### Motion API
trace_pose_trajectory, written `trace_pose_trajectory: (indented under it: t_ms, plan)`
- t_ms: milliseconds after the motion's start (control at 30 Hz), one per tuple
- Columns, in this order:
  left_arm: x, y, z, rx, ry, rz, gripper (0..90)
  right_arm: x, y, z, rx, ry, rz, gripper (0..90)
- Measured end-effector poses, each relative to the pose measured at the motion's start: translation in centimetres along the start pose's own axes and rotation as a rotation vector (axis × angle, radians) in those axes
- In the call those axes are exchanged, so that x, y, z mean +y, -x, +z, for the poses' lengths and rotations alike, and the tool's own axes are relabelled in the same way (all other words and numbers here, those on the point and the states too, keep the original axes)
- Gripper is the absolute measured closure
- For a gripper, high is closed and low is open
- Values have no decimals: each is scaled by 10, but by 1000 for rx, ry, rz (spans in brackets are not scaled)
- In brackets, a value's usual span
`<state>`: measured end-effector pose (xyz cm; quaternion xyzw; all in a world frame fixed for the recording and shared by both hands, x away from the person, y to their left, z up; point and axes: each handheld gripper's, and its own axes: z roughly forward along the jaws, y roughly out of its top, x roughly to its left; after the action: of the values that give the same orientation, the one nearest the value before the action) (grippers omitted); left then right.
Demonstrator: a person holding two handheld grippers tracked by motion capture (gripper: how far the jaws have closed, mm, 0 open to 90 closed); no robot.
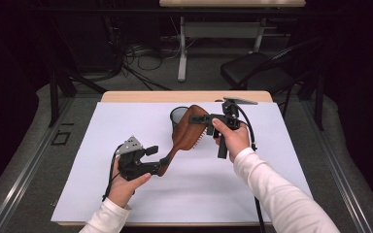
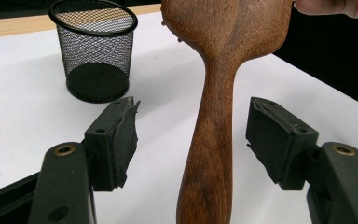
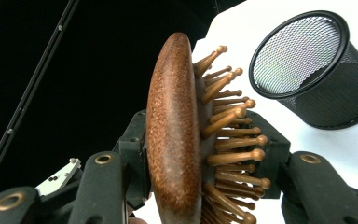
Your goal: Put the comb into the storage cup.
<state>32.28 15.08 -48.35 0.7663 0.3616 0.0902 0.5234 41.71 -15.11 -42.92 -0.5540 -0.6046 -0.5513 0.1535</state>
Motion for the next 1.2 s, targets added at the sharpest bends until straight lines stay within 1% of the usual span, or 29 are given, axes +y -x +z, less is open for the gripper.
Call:
trace_pose_trajectory:
  t_ms: [100,200,267,500,567,667,800,900,933,1000,1100,1167,1200]
  plan:
    - [0,0,0,3,1,7,335,1,1,-2,-5,7,-2,497]
    - [1,-2,-2,29,11,12,323,2,3,-4,-13,13,-5,497]
    - [2,-4,-3,31,16,6,314,3,3,-5,-15,17,-5,497]
    - [1,-7,-5,72,2,1,306,7,5,-10,-19,23,-2,497]
    - [1,-8,-5,86,7,1,282,7,6,-11,-25,29,-6,497]
    - [1,-9,-6,101,4,-11,247,8,6,-13,-30,32,-8,496]
    - [0,-12,-5,98,-5,-28,194,10,7,-15,-34,39,-7,496]
    - [0,-14,-4,101,-14,-32,160,11,8,-17,-36,40,-5,496]
    - [0,-14,-4,99,-14,-40,152,11,8,-17,-36,41,-5,496]
    - [-1,-15,-4,103,-10,-40,151,12,8,-18,-38,43,-12,496]
    - [-1,-17,-4,104,-2,-46,104,13,8,-20,-39,50,-10,495]
    - [-1,-18,-4,115,2,-47,89,14,8,-21,-40,51,-7,496]
    - [-2,-18,-4,118,1,-48,77,15,8,-21,-42,55,-14,495]
